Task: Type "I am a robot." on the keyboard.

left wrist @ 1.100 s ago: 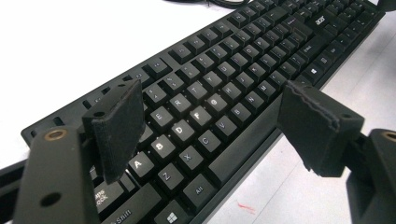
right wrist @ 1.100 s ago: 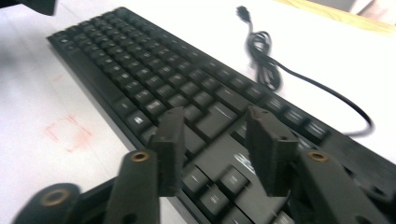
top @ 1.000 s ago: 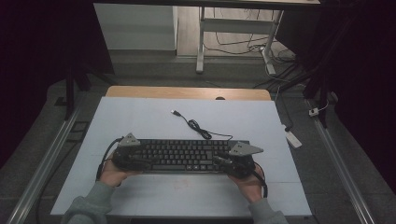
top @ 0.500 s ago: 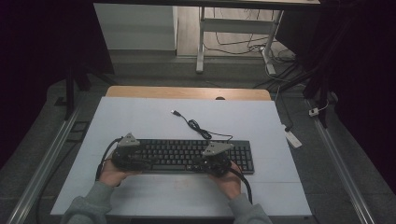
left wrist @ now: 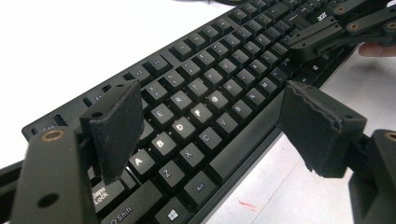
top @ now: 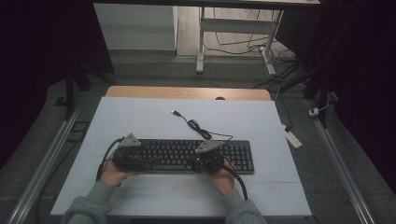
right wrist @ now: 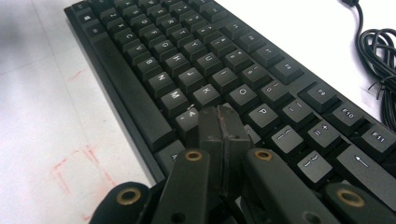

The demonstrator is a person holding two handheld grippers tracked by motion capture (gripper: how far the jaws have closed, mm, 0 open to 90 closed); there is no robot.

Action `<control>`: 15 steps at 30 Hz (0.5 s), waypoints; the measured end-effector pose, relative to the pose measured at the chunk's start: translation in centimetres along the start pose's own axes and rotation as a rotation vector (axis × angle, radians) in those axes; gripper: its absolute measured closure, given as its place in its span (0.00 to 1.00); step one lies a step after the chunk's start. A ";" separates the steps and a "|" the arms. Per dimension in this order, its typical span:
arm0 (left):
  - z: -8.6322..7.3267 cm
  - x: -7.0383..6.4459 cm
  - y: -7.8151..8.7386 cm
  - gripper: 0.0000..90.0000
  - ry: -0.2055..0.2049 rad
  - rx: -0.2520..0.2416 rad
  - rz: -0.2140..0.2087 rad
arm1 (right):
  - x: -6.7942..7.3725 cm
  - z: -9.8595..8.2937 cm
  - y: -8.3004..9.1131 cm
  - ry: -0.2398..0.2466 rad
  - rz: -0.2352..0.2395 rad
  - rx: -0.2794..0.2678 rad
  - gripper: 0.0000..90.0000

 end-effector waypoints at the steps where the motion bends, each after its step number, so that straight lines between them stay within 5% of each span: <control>1: 0.0 0.0 0.0 0.25 -0.001 0.001 0.000 | 0.0 0.0 -0.1 -0.001 -0.001 -0.001 0.99; 15: -0.1 -0.1 -0.3 0.24 -0.005 0.011 -0.003 | 0.1 -0.1 -0.7 0.017 -0.022 0.018 0.99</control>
Point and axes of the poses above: each handheld gripper's, and its own axes: y roughly backward along the jaws, z roughly out of its top, x roughly to its left, the point moved 3 cm from there along -y, roughly forward along the jaws, and after that the axes turned 10 degrees about -y, right-handed, at the moved point
